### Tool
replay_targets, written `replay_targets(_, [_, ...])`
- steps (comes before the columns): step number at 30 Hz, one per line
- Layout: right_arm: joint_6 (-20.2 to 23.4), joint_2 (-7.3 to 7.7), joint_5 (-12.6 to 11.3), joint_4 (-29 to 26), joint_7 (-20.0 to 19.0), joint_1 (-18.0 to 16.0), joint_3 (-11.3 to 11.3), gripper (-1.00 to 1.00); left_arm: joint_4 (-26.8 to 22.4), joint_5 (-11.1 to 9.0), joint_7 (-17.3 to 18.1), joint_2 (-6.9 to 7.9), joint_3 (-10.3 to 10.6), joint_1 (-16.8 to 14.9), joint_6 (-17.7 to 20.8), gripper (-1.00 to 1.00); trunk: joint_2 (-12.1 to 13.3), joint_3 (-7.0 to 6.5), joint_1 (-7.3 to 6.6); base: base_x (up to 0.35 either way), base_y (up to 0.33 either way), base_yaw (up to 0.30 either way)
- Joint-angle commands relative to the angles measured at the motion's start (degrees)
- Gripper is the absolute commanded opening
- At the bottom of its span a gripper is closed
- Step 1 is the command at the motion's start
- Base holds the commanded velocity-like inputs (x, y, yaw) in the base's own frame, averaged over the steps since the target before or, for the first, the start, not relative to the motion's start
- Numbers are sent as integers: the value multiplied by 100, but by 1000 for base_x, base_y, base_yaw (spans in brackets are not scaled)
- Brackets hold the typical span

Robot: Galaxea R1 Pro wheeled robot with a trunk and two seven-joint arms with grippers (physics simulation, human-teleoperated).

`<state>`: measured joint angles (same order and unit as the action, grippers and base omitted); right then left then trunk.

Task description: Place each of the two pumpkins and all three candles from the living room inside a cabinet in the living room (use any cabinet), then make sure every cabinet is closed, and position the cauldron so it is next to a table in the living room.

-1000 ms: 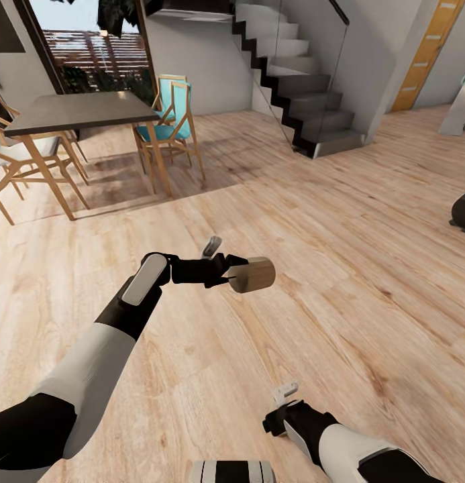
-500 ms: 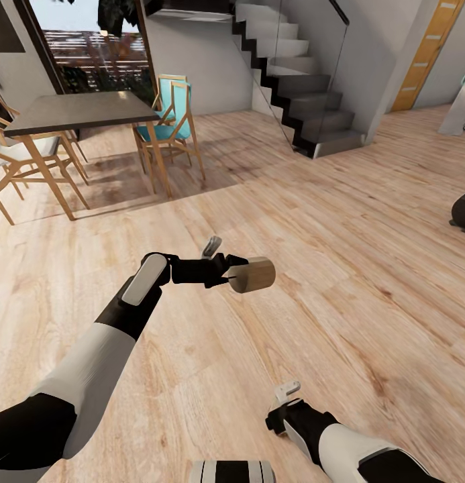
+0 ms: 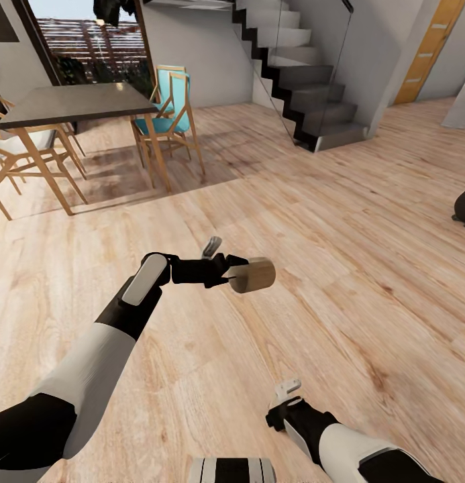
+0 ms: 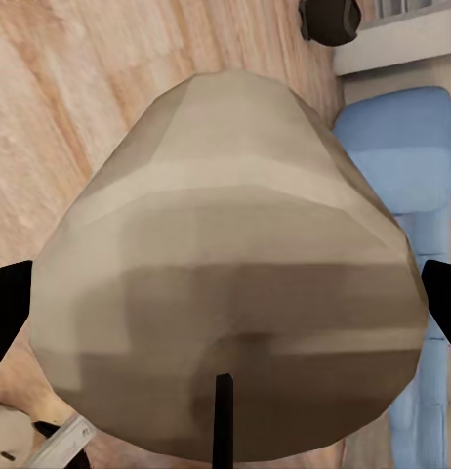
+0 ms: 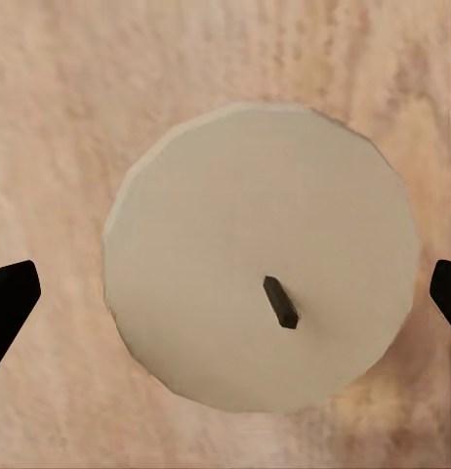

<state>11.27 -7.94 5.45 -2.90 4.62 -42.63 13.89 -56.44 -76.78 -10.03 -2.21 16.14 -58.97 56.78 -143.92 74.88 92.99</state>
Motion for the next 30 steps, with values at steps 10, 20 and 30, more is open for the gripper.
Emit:
replay_targets(10, [-156, 8, -14, -41, 34, -22, -9, 100, 18, 5, 10, -11, -8, 150, 0, -100, 0, 0, 0, 0, 0, 0])
replay_targets(20, [-168, 12, -9, -44, 39, -23, -9, 100, 27, 5, 10, -16, -4, 158, 0, -100, 0, -1, 0, 0, 0, -10])
replay_targets(30, [-169, 12, -9, -44, 48, -19, -9, 100, 28, 5, 10, -16, -4, 158, 0, -100, 0, -11, 0, 0, 0, -71])
